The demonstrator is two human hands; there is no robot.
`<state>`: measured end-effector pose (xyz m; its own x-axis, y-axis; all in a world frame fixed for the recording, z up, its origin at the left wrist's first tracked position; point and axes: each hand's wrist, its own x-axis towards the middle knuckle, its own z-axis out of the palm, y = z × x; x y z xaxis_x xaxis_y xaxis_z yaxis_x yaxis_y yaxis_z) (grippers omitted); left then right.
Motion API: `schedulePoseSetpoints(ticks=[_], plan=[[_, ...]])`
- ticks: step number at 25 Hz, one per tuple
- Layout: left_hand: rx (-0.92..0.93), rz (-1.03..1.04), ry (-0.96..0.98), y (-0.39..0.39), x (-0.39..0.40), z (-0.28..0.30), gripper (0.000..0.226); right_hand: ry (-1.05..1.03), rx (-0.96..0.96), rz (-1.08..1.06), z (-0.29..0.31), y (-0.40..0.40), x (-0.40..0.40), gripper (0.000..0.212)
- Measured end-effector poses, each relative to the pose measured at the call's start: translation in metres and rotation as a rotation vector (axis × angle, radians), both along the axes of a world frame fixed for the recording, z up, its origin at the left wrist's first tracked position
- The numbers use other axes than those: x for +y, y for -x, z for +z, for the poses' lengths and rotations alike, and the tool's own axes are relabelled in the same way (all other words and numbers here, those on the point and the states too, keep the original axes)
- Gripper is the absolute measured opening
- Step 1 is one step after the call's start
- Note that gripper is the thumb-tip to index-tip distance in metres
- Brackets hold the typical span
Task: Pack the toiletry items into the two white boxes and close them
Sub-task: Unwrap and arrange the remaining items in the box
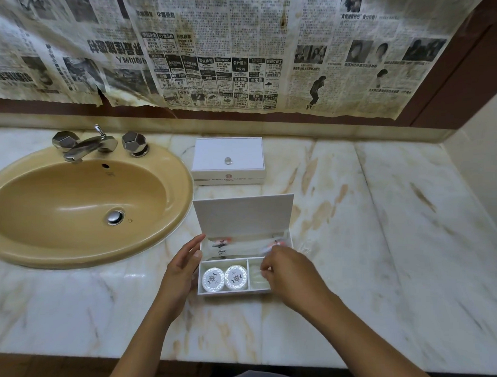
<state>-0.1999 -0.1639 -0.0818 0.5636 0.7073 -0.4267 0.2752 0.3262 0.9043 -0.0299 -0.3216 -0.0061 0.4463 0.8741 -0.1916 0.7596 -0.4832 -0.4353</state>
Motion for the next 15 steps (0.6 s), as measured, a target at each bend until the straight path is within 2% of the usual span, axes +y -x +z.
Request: schedulePoseSetpoints(ticks=[5, 9, 15], plan=[[-0.003, 0.001, -0.009, -0.001, -0.001, 0.000, 0.031, 0.212, -0.001, 0.047, -0.015, 0.007, 0.010, 0.021], [0.001, -0.007, -0.010, 0.000, -0.001, 0.000, 0.032, 0.286, 0.081, 0.040, -0.016, 0.002, 0.012, 0.013], [0.000, 0.003, 0.001, -0.001, -0.001, 0.002, 0.032, 0.169, 0.119, 0.021, -0.010, 0.000, 0.008, 0.026]])
